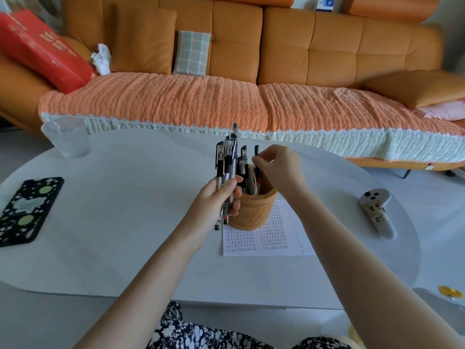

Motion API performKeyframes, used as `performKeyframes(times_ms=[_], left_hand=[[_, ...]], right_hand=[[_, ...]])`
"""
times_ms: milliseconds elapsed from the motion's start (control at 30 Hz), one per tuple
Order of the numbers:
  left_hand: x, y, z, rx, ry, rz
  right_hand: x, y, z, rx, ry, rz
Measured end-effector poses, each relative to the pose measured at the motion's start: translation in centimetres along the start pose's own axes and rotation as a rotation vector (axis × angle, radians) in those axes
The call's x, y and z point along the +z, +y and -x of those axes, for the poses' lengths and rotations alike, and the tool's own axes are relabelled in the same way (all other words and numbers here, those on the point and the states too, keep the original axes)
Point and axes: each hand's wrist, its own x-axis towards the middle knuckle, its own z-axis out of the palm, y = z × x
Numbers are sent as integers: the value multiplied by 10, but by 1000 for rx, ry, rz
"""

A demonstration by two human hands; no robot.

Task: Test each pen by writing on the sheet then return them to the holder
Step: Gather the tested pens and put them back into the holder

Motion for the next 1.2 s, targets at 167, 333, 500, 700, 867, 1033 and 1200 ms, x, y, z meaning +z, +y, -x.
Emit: performKeyframes(times_ms=[167,333,500,700,867,1033,1200], left_hand=[[-2,-3,-2,-5,-4,9],[-2,-6,-2,-15,-6,30],[-2,-6,-1,-26,-6,65],[-1,-7,0,-21,1,55],[0,-7,1,-27,-1,57],[0,-6,1,-26,-22,66],[1,-3,4,-35,-75,107]], right_hand=[[-6,5,4,20,77,-30],[-11,10,11,6,8,13],[-20,6,27,-18,94,15],[-4,1,45,-8,-122,251],[-1,-7,43,-70,-180,371],[-4,0,41,-88,-135,314],[-18,-13,34,-15,-39,-210]])
